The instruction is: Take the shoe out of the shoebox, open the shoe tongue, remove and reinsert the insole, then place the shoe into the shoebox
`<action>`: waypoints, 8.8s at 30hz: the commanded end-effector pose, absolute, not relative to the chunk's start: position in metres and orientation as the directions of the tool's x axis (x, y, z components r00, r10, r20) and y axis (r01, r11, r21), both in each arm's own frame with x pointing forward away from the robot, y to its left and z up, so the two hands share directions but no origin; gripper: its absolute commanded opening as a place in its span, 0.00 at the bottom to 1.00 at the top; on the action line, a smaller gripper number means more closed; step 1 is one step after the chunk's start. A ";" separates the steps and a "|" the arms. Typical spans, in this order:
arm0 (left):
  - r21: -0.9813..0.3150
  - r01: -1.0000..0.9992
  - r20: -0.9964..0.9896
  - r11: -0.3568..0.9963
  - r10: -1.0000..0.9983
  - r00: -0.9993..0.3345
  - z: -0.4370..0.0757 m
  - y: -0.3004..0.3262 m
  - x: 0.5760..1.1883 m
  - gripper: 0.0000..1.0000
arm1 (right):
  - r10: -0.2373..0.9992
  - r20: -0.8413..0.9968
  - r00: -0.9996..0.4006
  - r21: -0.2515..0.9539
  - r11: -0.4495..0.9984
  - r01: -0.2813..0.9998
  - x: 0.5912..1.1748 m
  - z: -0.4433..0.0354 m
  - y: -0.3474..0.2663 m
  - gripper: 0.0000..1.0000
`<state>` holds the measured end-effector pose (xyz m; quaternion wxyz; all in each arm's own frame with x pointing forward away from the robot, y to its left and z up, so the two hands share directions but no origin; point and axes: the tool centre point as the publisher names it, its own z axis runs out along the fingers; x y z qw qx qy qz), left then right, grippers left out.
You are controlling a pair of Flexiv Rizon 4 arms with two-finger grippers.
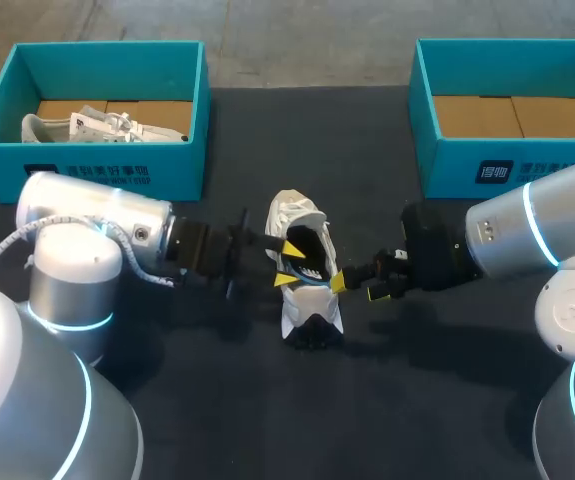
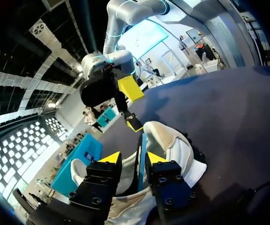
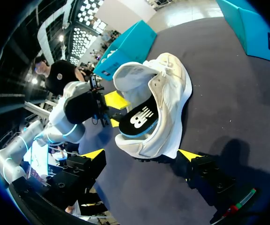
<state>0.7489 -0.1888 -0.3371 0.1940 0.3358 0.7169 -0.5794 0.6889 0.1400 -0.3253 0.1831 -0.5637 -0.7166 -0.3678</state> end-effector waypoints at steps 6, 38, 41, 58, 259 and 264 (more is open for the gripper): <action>-0.691 0.717 -0.682 0.093 0.246 -0.689 -0.324 -0.178 0.735 0.21 | 0.677 0.674 -0.296 0.320 0.093 0.943 0.688 -0.325 0.141 1.00; -0.581 0.813 -0.560 0.024 0.713 -0.422 -0.277 -0.146 0.732 0.00 | 0.677 0.674 -0.296 0.320 0.093 0.943 0.688 -0.325 0.141 1.00; -0.560 0.828 -0.550 0.020 0.739 -0.390 -0.275 -0.141 0.729 0.00 | 0.677 0.674 -0.296 0.320 0.093 0.943 0.688 -0.325 0.141 1.00; -0.517 0.856 -0.553 0.017 0.757 -0.349 -0.268 -0.137 0.728 0.00 | 0.677 0.674 -0.296 0.320 0.093 0.943 0.688 -0.325 0.141 1.00; -0.191 0.981 -0.033 0.033 0.999 -0.040 -0.413 -0.216 0.753 0.00 | 0.809 0.547 -0.216 0.338 0.023 0.941 0.625 -0.254 0.044 1.00; -0.170 0.985 -0.067 0.028 0.997 -0.040 -0.391 -0.213 0.749 0.00 | 0.809 0.547 -0.216 0.338 0.023 0.941 0.625 -0.254 0.044 1.00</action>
